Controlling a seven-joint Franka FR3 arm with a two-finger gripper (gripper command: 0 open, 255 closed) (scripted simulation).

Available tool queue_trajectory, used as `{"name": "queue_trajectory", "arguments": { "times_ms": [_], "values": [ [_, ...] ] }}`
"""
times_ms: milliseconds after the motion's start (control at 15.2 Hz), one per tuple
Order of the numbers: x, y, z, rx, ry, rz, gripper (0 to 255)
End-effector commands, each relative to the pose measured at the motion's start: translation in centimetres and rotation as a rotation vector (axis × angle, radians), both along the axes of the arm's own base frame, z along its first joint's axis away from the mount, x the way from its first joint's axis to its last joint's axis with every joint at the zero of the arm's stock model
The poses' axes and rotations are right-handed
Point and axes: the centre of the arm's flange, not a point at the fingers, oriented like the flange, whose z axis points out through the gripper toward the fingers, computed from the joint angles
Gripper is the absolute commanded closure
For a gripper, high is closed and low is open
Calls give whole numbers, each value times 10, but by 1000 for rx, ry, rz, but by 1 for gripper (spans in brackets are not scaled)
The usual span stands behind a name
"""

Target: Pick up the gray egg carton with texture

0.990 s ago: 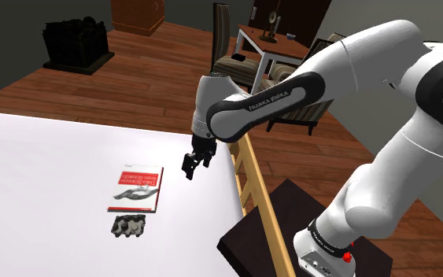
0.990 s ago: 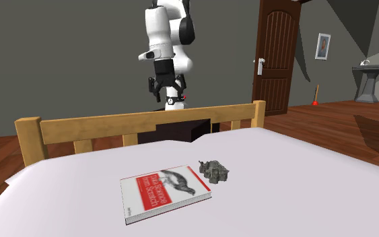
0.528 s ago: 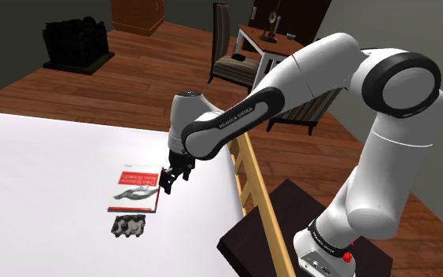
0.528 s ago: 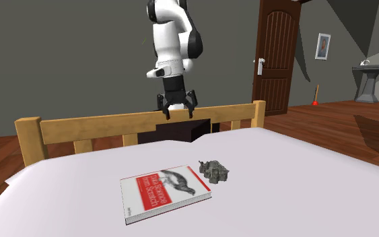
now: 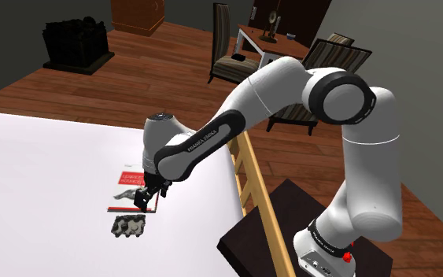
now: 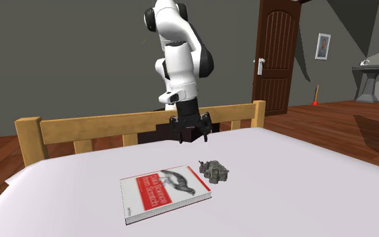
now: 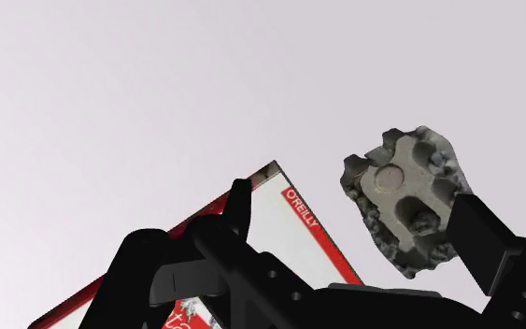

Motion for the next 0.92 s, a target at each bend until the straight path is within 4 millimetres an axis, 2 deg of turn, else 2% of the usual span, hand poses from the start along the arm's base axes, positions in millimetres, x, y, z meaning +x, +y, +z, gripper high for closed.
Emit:
{"name": "queue_trajectory", "arguments": {
  "times_ms": [0,132,594,726,792,858],
  "values": [
    [5,18,-15,7,4,8,0],
    [10,31,-26,11,6,14,0],
    [10,31,-66,11,6,14,0],
    [10,31,-66,11,6,14,0],
    [11,30,-66,11,6,14,255],
    [11,30,-66,11,6,14,255]
  ]
}}
